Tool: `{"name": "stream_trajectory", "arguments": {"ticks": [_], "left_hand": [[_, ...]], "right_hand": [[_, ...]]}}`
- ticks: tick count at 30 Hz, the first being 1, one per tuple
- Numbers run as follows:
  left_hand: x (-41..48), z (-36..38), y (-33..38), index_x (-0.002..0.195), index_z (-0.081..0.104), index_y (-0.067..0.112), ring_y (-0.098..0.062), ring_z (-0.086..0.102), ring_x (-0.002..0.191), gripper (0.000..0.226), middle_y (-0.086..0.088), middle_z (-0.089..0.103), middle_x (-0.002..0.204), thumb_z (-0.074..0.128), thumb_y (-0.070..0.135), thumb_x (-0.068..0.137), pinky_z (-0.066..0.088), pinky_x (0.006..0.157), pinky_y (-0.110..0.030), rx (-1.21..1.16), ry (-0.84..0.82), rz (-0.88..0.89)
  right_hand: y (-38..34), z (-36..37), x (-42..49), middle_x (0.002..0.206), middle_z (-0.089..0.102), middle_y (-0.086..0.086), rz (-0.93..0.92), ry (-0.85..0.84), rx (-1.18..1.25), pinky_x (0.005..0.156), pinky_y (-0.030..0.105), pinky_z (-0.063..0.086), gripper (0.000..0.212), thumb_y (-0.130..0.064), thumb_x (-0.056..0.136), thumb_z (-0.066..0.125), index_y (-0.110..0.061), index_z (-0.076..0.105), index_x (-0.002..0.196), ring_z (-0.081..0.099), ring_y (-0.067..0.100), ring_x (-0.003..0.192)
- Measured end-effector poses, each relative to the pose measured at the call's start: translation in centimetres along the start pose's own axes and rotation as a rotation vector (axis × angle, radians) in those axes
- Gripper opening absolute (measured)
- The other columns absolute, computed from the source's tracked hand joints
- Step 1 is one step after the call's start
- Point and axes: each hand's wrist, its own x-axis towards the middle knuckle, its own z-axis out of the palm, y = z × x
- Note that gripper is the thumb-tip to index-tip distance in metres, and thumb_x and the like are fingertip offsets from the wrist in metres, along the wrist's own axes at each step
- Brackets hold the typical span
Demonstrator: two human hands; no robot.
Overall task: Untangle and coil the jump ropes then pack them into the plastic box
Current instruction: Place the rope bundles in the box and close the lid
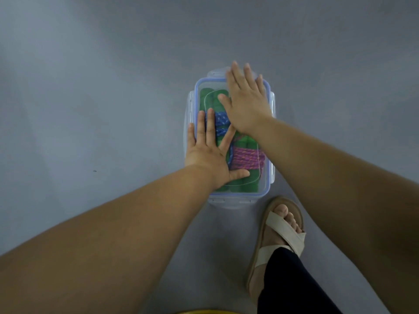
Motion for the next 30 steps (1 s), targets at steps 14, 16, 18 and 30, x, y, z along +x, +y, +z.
{"name": "stream_trajectory", "arguments": {"ticks": [14, 16, 18, 30], "left_hand": [[0.2, 0.0, 0.0, 0.133, -0.04, 0.028, -0.041, -0.038, 0.131, 0.108, -0.024, -0.045, 0.14, 0.019, 0.09, 0.067, -0.016, 0.111, -0.054, -0.007, -0.015, 0.004], [0.2, 0.1, -0.1, 0.133, -0.04, 0.028, -0.041, -0.038, 0.131, 0.108, -0.024, -0.045, 0.14, 0.019, 0.09, 0.067, -0.017, 0.111, -0.054, -0.013, -0.008, 0.011], [0.1, 0.1, -0.2, 0.132, -0.04, 0.028, -0.041, -0.039, 0.131, 0.106, -0.024, -0.044, 0.14, 0.018, 0.09, 0.068, -0.017, 0.111, -0.054, -0.027, 0.008, 0.021], [-2.9, 2.5, 0.5, 0.131, -0.04, 0.028, -0.032, -0.045, 0.127, 0.096, -0.016, -0.05, 0.136, 0.017, 0.083, 0.077, -0.018, 0.112, -0.05, -0.114, 0.078, 0.045]], "right_hand": [[0.0, -0.1, 3.1, 0.122, 0.056, 0.008, 0.054, 0.053, -0.065, 0.097, 0.038, 0.028, 0.05, -0.052, 0.096, 0.031, -0.012, 0.051, 0.118, 0.046, 0.029, 0.115], [-0.1, -0.3, 3.3, 0.12, 0.057, 0.008, 0.063, 0.049, -0.065, 0.095, 0.038, 0.029, 0.051, -0.053, 0.095, 0.032, -0.012, 0.053, 0.115, 0.047, 0.03, 0.113], [0.0, -0.3, 3.3, 0.121, 0.056, 0.008, 0.057, 0.064, -0.055, 0.097, 0.038, 0.028, 0.05, -0.053, 0.095, 0.032, -0.014, 0.052, 0.119, 0.047, 0.03, 0.114], [1.4, -1.1, 2.0, 0.125, 0.056, -0.006, 0.16, -0.036, 0.254, 0.1, 0.043, 0.031, 0.056, -0.065, 0.076, 0.058, -0.033, 0.055, 0.121, 0.049, 0.02, 0.119]]}}
